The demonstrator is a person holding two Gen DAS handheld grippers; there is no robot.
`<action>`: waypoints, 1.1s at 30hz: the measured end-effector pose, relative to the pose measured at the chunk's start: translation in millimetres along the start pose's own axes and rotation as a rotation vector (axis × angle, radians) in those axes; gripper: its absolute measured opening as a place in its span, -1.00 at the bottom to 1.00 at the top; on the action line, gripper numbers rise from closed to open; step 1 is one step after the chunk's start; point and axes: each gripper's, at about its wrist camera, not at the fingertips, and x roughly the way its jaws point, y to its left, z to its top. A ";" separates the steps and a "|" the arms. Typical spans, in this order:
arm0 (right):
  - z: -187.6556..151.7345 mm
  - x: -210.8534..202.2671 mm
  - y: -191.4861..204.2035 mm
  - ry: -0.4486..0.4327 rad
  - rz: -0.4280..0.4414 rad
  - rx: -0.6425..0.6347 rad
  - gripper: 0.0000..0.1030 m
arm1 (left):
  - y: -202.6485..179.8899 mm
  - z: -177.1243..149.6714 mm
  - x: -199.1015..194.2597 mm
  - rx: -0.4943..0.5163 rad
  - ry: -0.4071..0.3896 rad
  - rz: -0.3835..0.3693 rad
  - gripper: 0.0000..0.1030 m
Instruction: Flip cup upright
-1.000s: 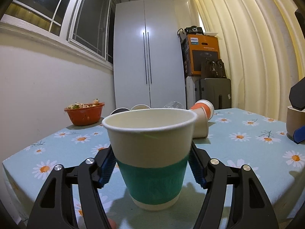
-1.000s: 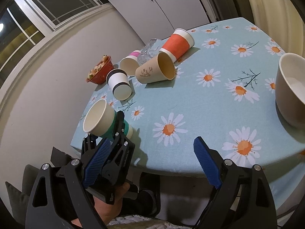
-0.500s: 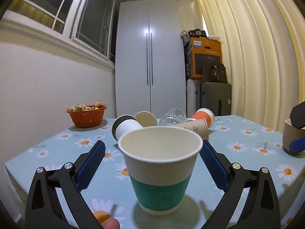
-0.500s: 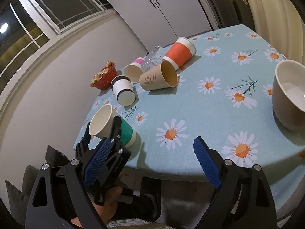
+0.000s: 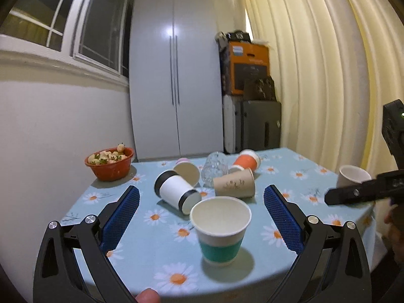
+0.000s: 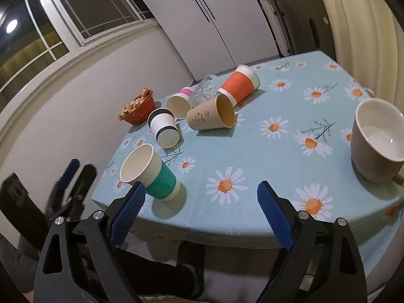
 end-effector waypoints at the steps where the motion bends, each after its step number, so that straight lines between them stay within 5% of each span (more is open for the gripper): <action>1: -0.7 -1.2 1.6 -0.006 -0.001 -0.005 0.73 | 3.7 2.2 -3.4 0.008 0.028 -0.013 0.87; 14: -13.6 -25.3 45.2 -0.072 -0.075 -0.257 0.81 | 38.3 3.5 -33.6 0.032 0.238 -0.214 0.87; 21: -19.4 -32.9 67.0 -0.078 -0.197 -0.389 0.81 | 50.4 -2.9 -39.4 0.026 0.277 -0.228 0.87; 33: -44.0 -32.2 61.8 -0.077 -0.226 -0.378 0.83 | 57.2 -9.9 -38.4 -0.011 0.291 -0.200 0.87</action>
